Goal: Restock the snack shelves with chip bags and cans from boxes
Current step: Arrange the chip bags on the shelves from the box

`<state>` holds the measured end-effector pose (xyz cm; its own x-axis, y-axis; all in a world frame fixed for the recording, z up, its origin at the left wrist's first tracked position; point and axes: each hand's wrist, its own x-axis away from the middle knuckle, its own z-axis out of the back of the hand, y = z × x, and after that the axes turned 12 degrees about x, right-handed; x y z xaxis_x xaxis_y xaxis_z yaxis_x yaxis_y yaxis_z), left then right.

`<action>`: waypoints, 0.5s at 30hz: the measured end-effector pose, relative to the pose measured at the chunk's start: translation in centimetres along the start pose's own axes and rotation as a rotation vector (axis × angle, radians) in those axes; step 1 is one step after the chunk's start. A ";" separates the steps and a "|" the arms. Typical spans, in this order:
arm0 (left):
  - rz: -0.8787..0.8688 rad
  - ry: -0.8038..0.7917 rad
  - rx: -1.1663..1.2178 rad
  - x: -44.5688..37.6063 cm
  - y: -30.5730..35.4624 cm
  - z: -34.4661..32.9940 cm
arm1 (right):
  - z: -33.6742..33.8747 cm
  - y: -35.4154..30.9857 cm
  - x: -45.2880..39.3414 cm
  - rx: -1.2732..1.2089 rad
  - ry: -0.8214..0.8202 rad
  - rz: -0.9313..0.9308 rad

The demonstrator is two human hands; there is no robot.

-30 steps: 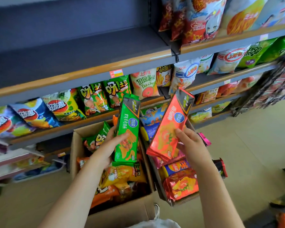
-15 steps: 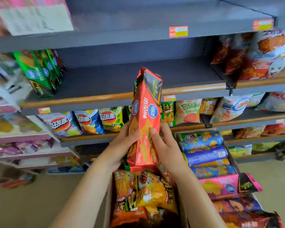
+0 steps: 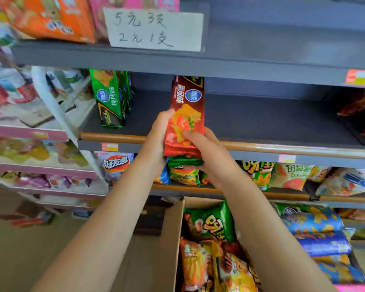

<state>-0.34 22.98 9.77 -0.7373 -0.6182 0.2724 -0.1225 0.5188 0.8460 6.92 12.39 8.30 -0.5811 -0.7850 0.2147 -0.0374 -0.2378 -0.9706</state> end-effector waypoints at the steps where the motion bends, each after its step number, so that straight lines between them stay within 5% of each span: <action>1: -0.037 0.016 -0.023 -1.2 0.8 0.8 | -0.4 -0.8 -1.8 0.014 0.014 0.004; 11: -0.178 0.034 -0.204 -14.0 4.5 7.7 | -3.1 -1.5 -17.2 0.152 -0.045 0.133; 15: -0.241 0.027 -0.288 -18.1 4.3 8.9 | -3.5 -0.2 -22.0 0.199 0.048 0.188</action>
<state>6.55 41.66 4.41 -0.6917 -0.7199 0.0583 -0.0957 0.1714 0.9805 16.84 31.72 3.37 -0.6007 -0.7992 0.0224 0.2323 -0.2013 -0.9516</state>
